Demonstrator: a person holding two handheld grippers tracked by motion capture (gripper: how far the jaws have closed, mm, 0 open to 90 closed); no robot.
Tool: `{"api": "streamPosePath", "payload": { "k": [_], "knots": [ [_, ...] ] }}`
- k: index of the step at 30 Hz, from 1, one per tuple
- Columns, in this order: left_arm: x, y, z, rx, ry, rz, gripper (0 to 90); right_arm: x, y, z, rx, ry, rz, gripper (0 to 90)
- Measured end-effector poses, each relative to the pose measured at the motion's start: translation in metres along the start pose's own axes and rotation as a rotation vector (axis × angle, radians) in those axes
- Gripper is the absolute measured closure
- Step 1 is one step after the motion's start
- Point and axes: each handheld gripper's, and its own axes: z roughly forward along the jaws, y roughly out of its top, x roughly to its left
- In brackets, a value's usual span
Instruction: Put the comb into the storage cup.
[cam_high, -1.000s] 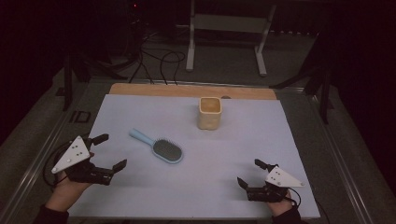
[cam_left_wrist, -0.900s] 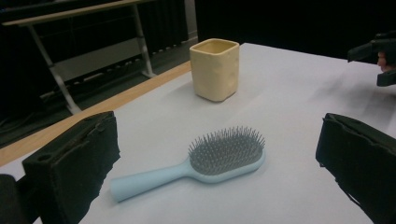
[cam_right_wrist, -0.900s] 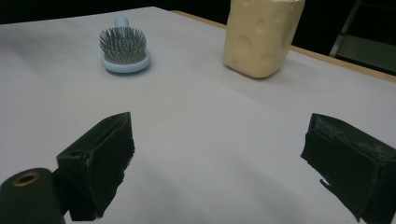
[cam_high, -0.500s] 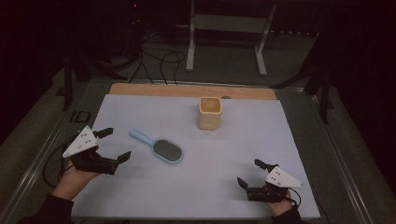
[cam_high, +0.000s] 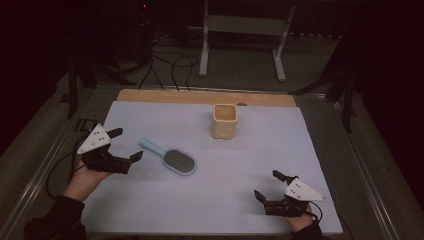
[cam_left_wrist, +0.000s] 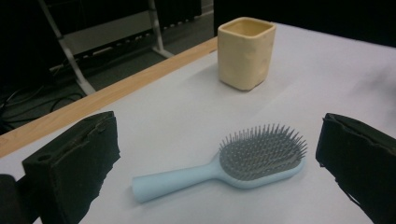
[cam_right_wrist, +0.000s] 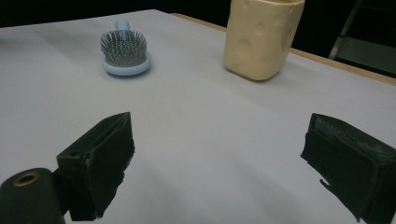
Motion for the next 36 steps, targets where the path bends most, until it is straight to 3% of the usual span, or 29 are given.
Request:
{"api": "streamPosePath", "payload": {
  "k": [19,27,36],
  "knots": [
    [0.019,0.001,0.043,0.111,0.078,-0.03,1.0,0.0,0.0,0.0,-0.002,-0.001,0.0,8.4],
    [0.027,-0.003,0.061,0.14,0.107,-0.058,5.6,0.0,0.0,0.0,-0.003,0.001,0.0,8.4],
    [0.036,-0.008,0.075,0.163,0.138,-0.083,17.7,0.0,0.0,0.0,-0.004,0.004,0.001,8.4]
  ]
}}
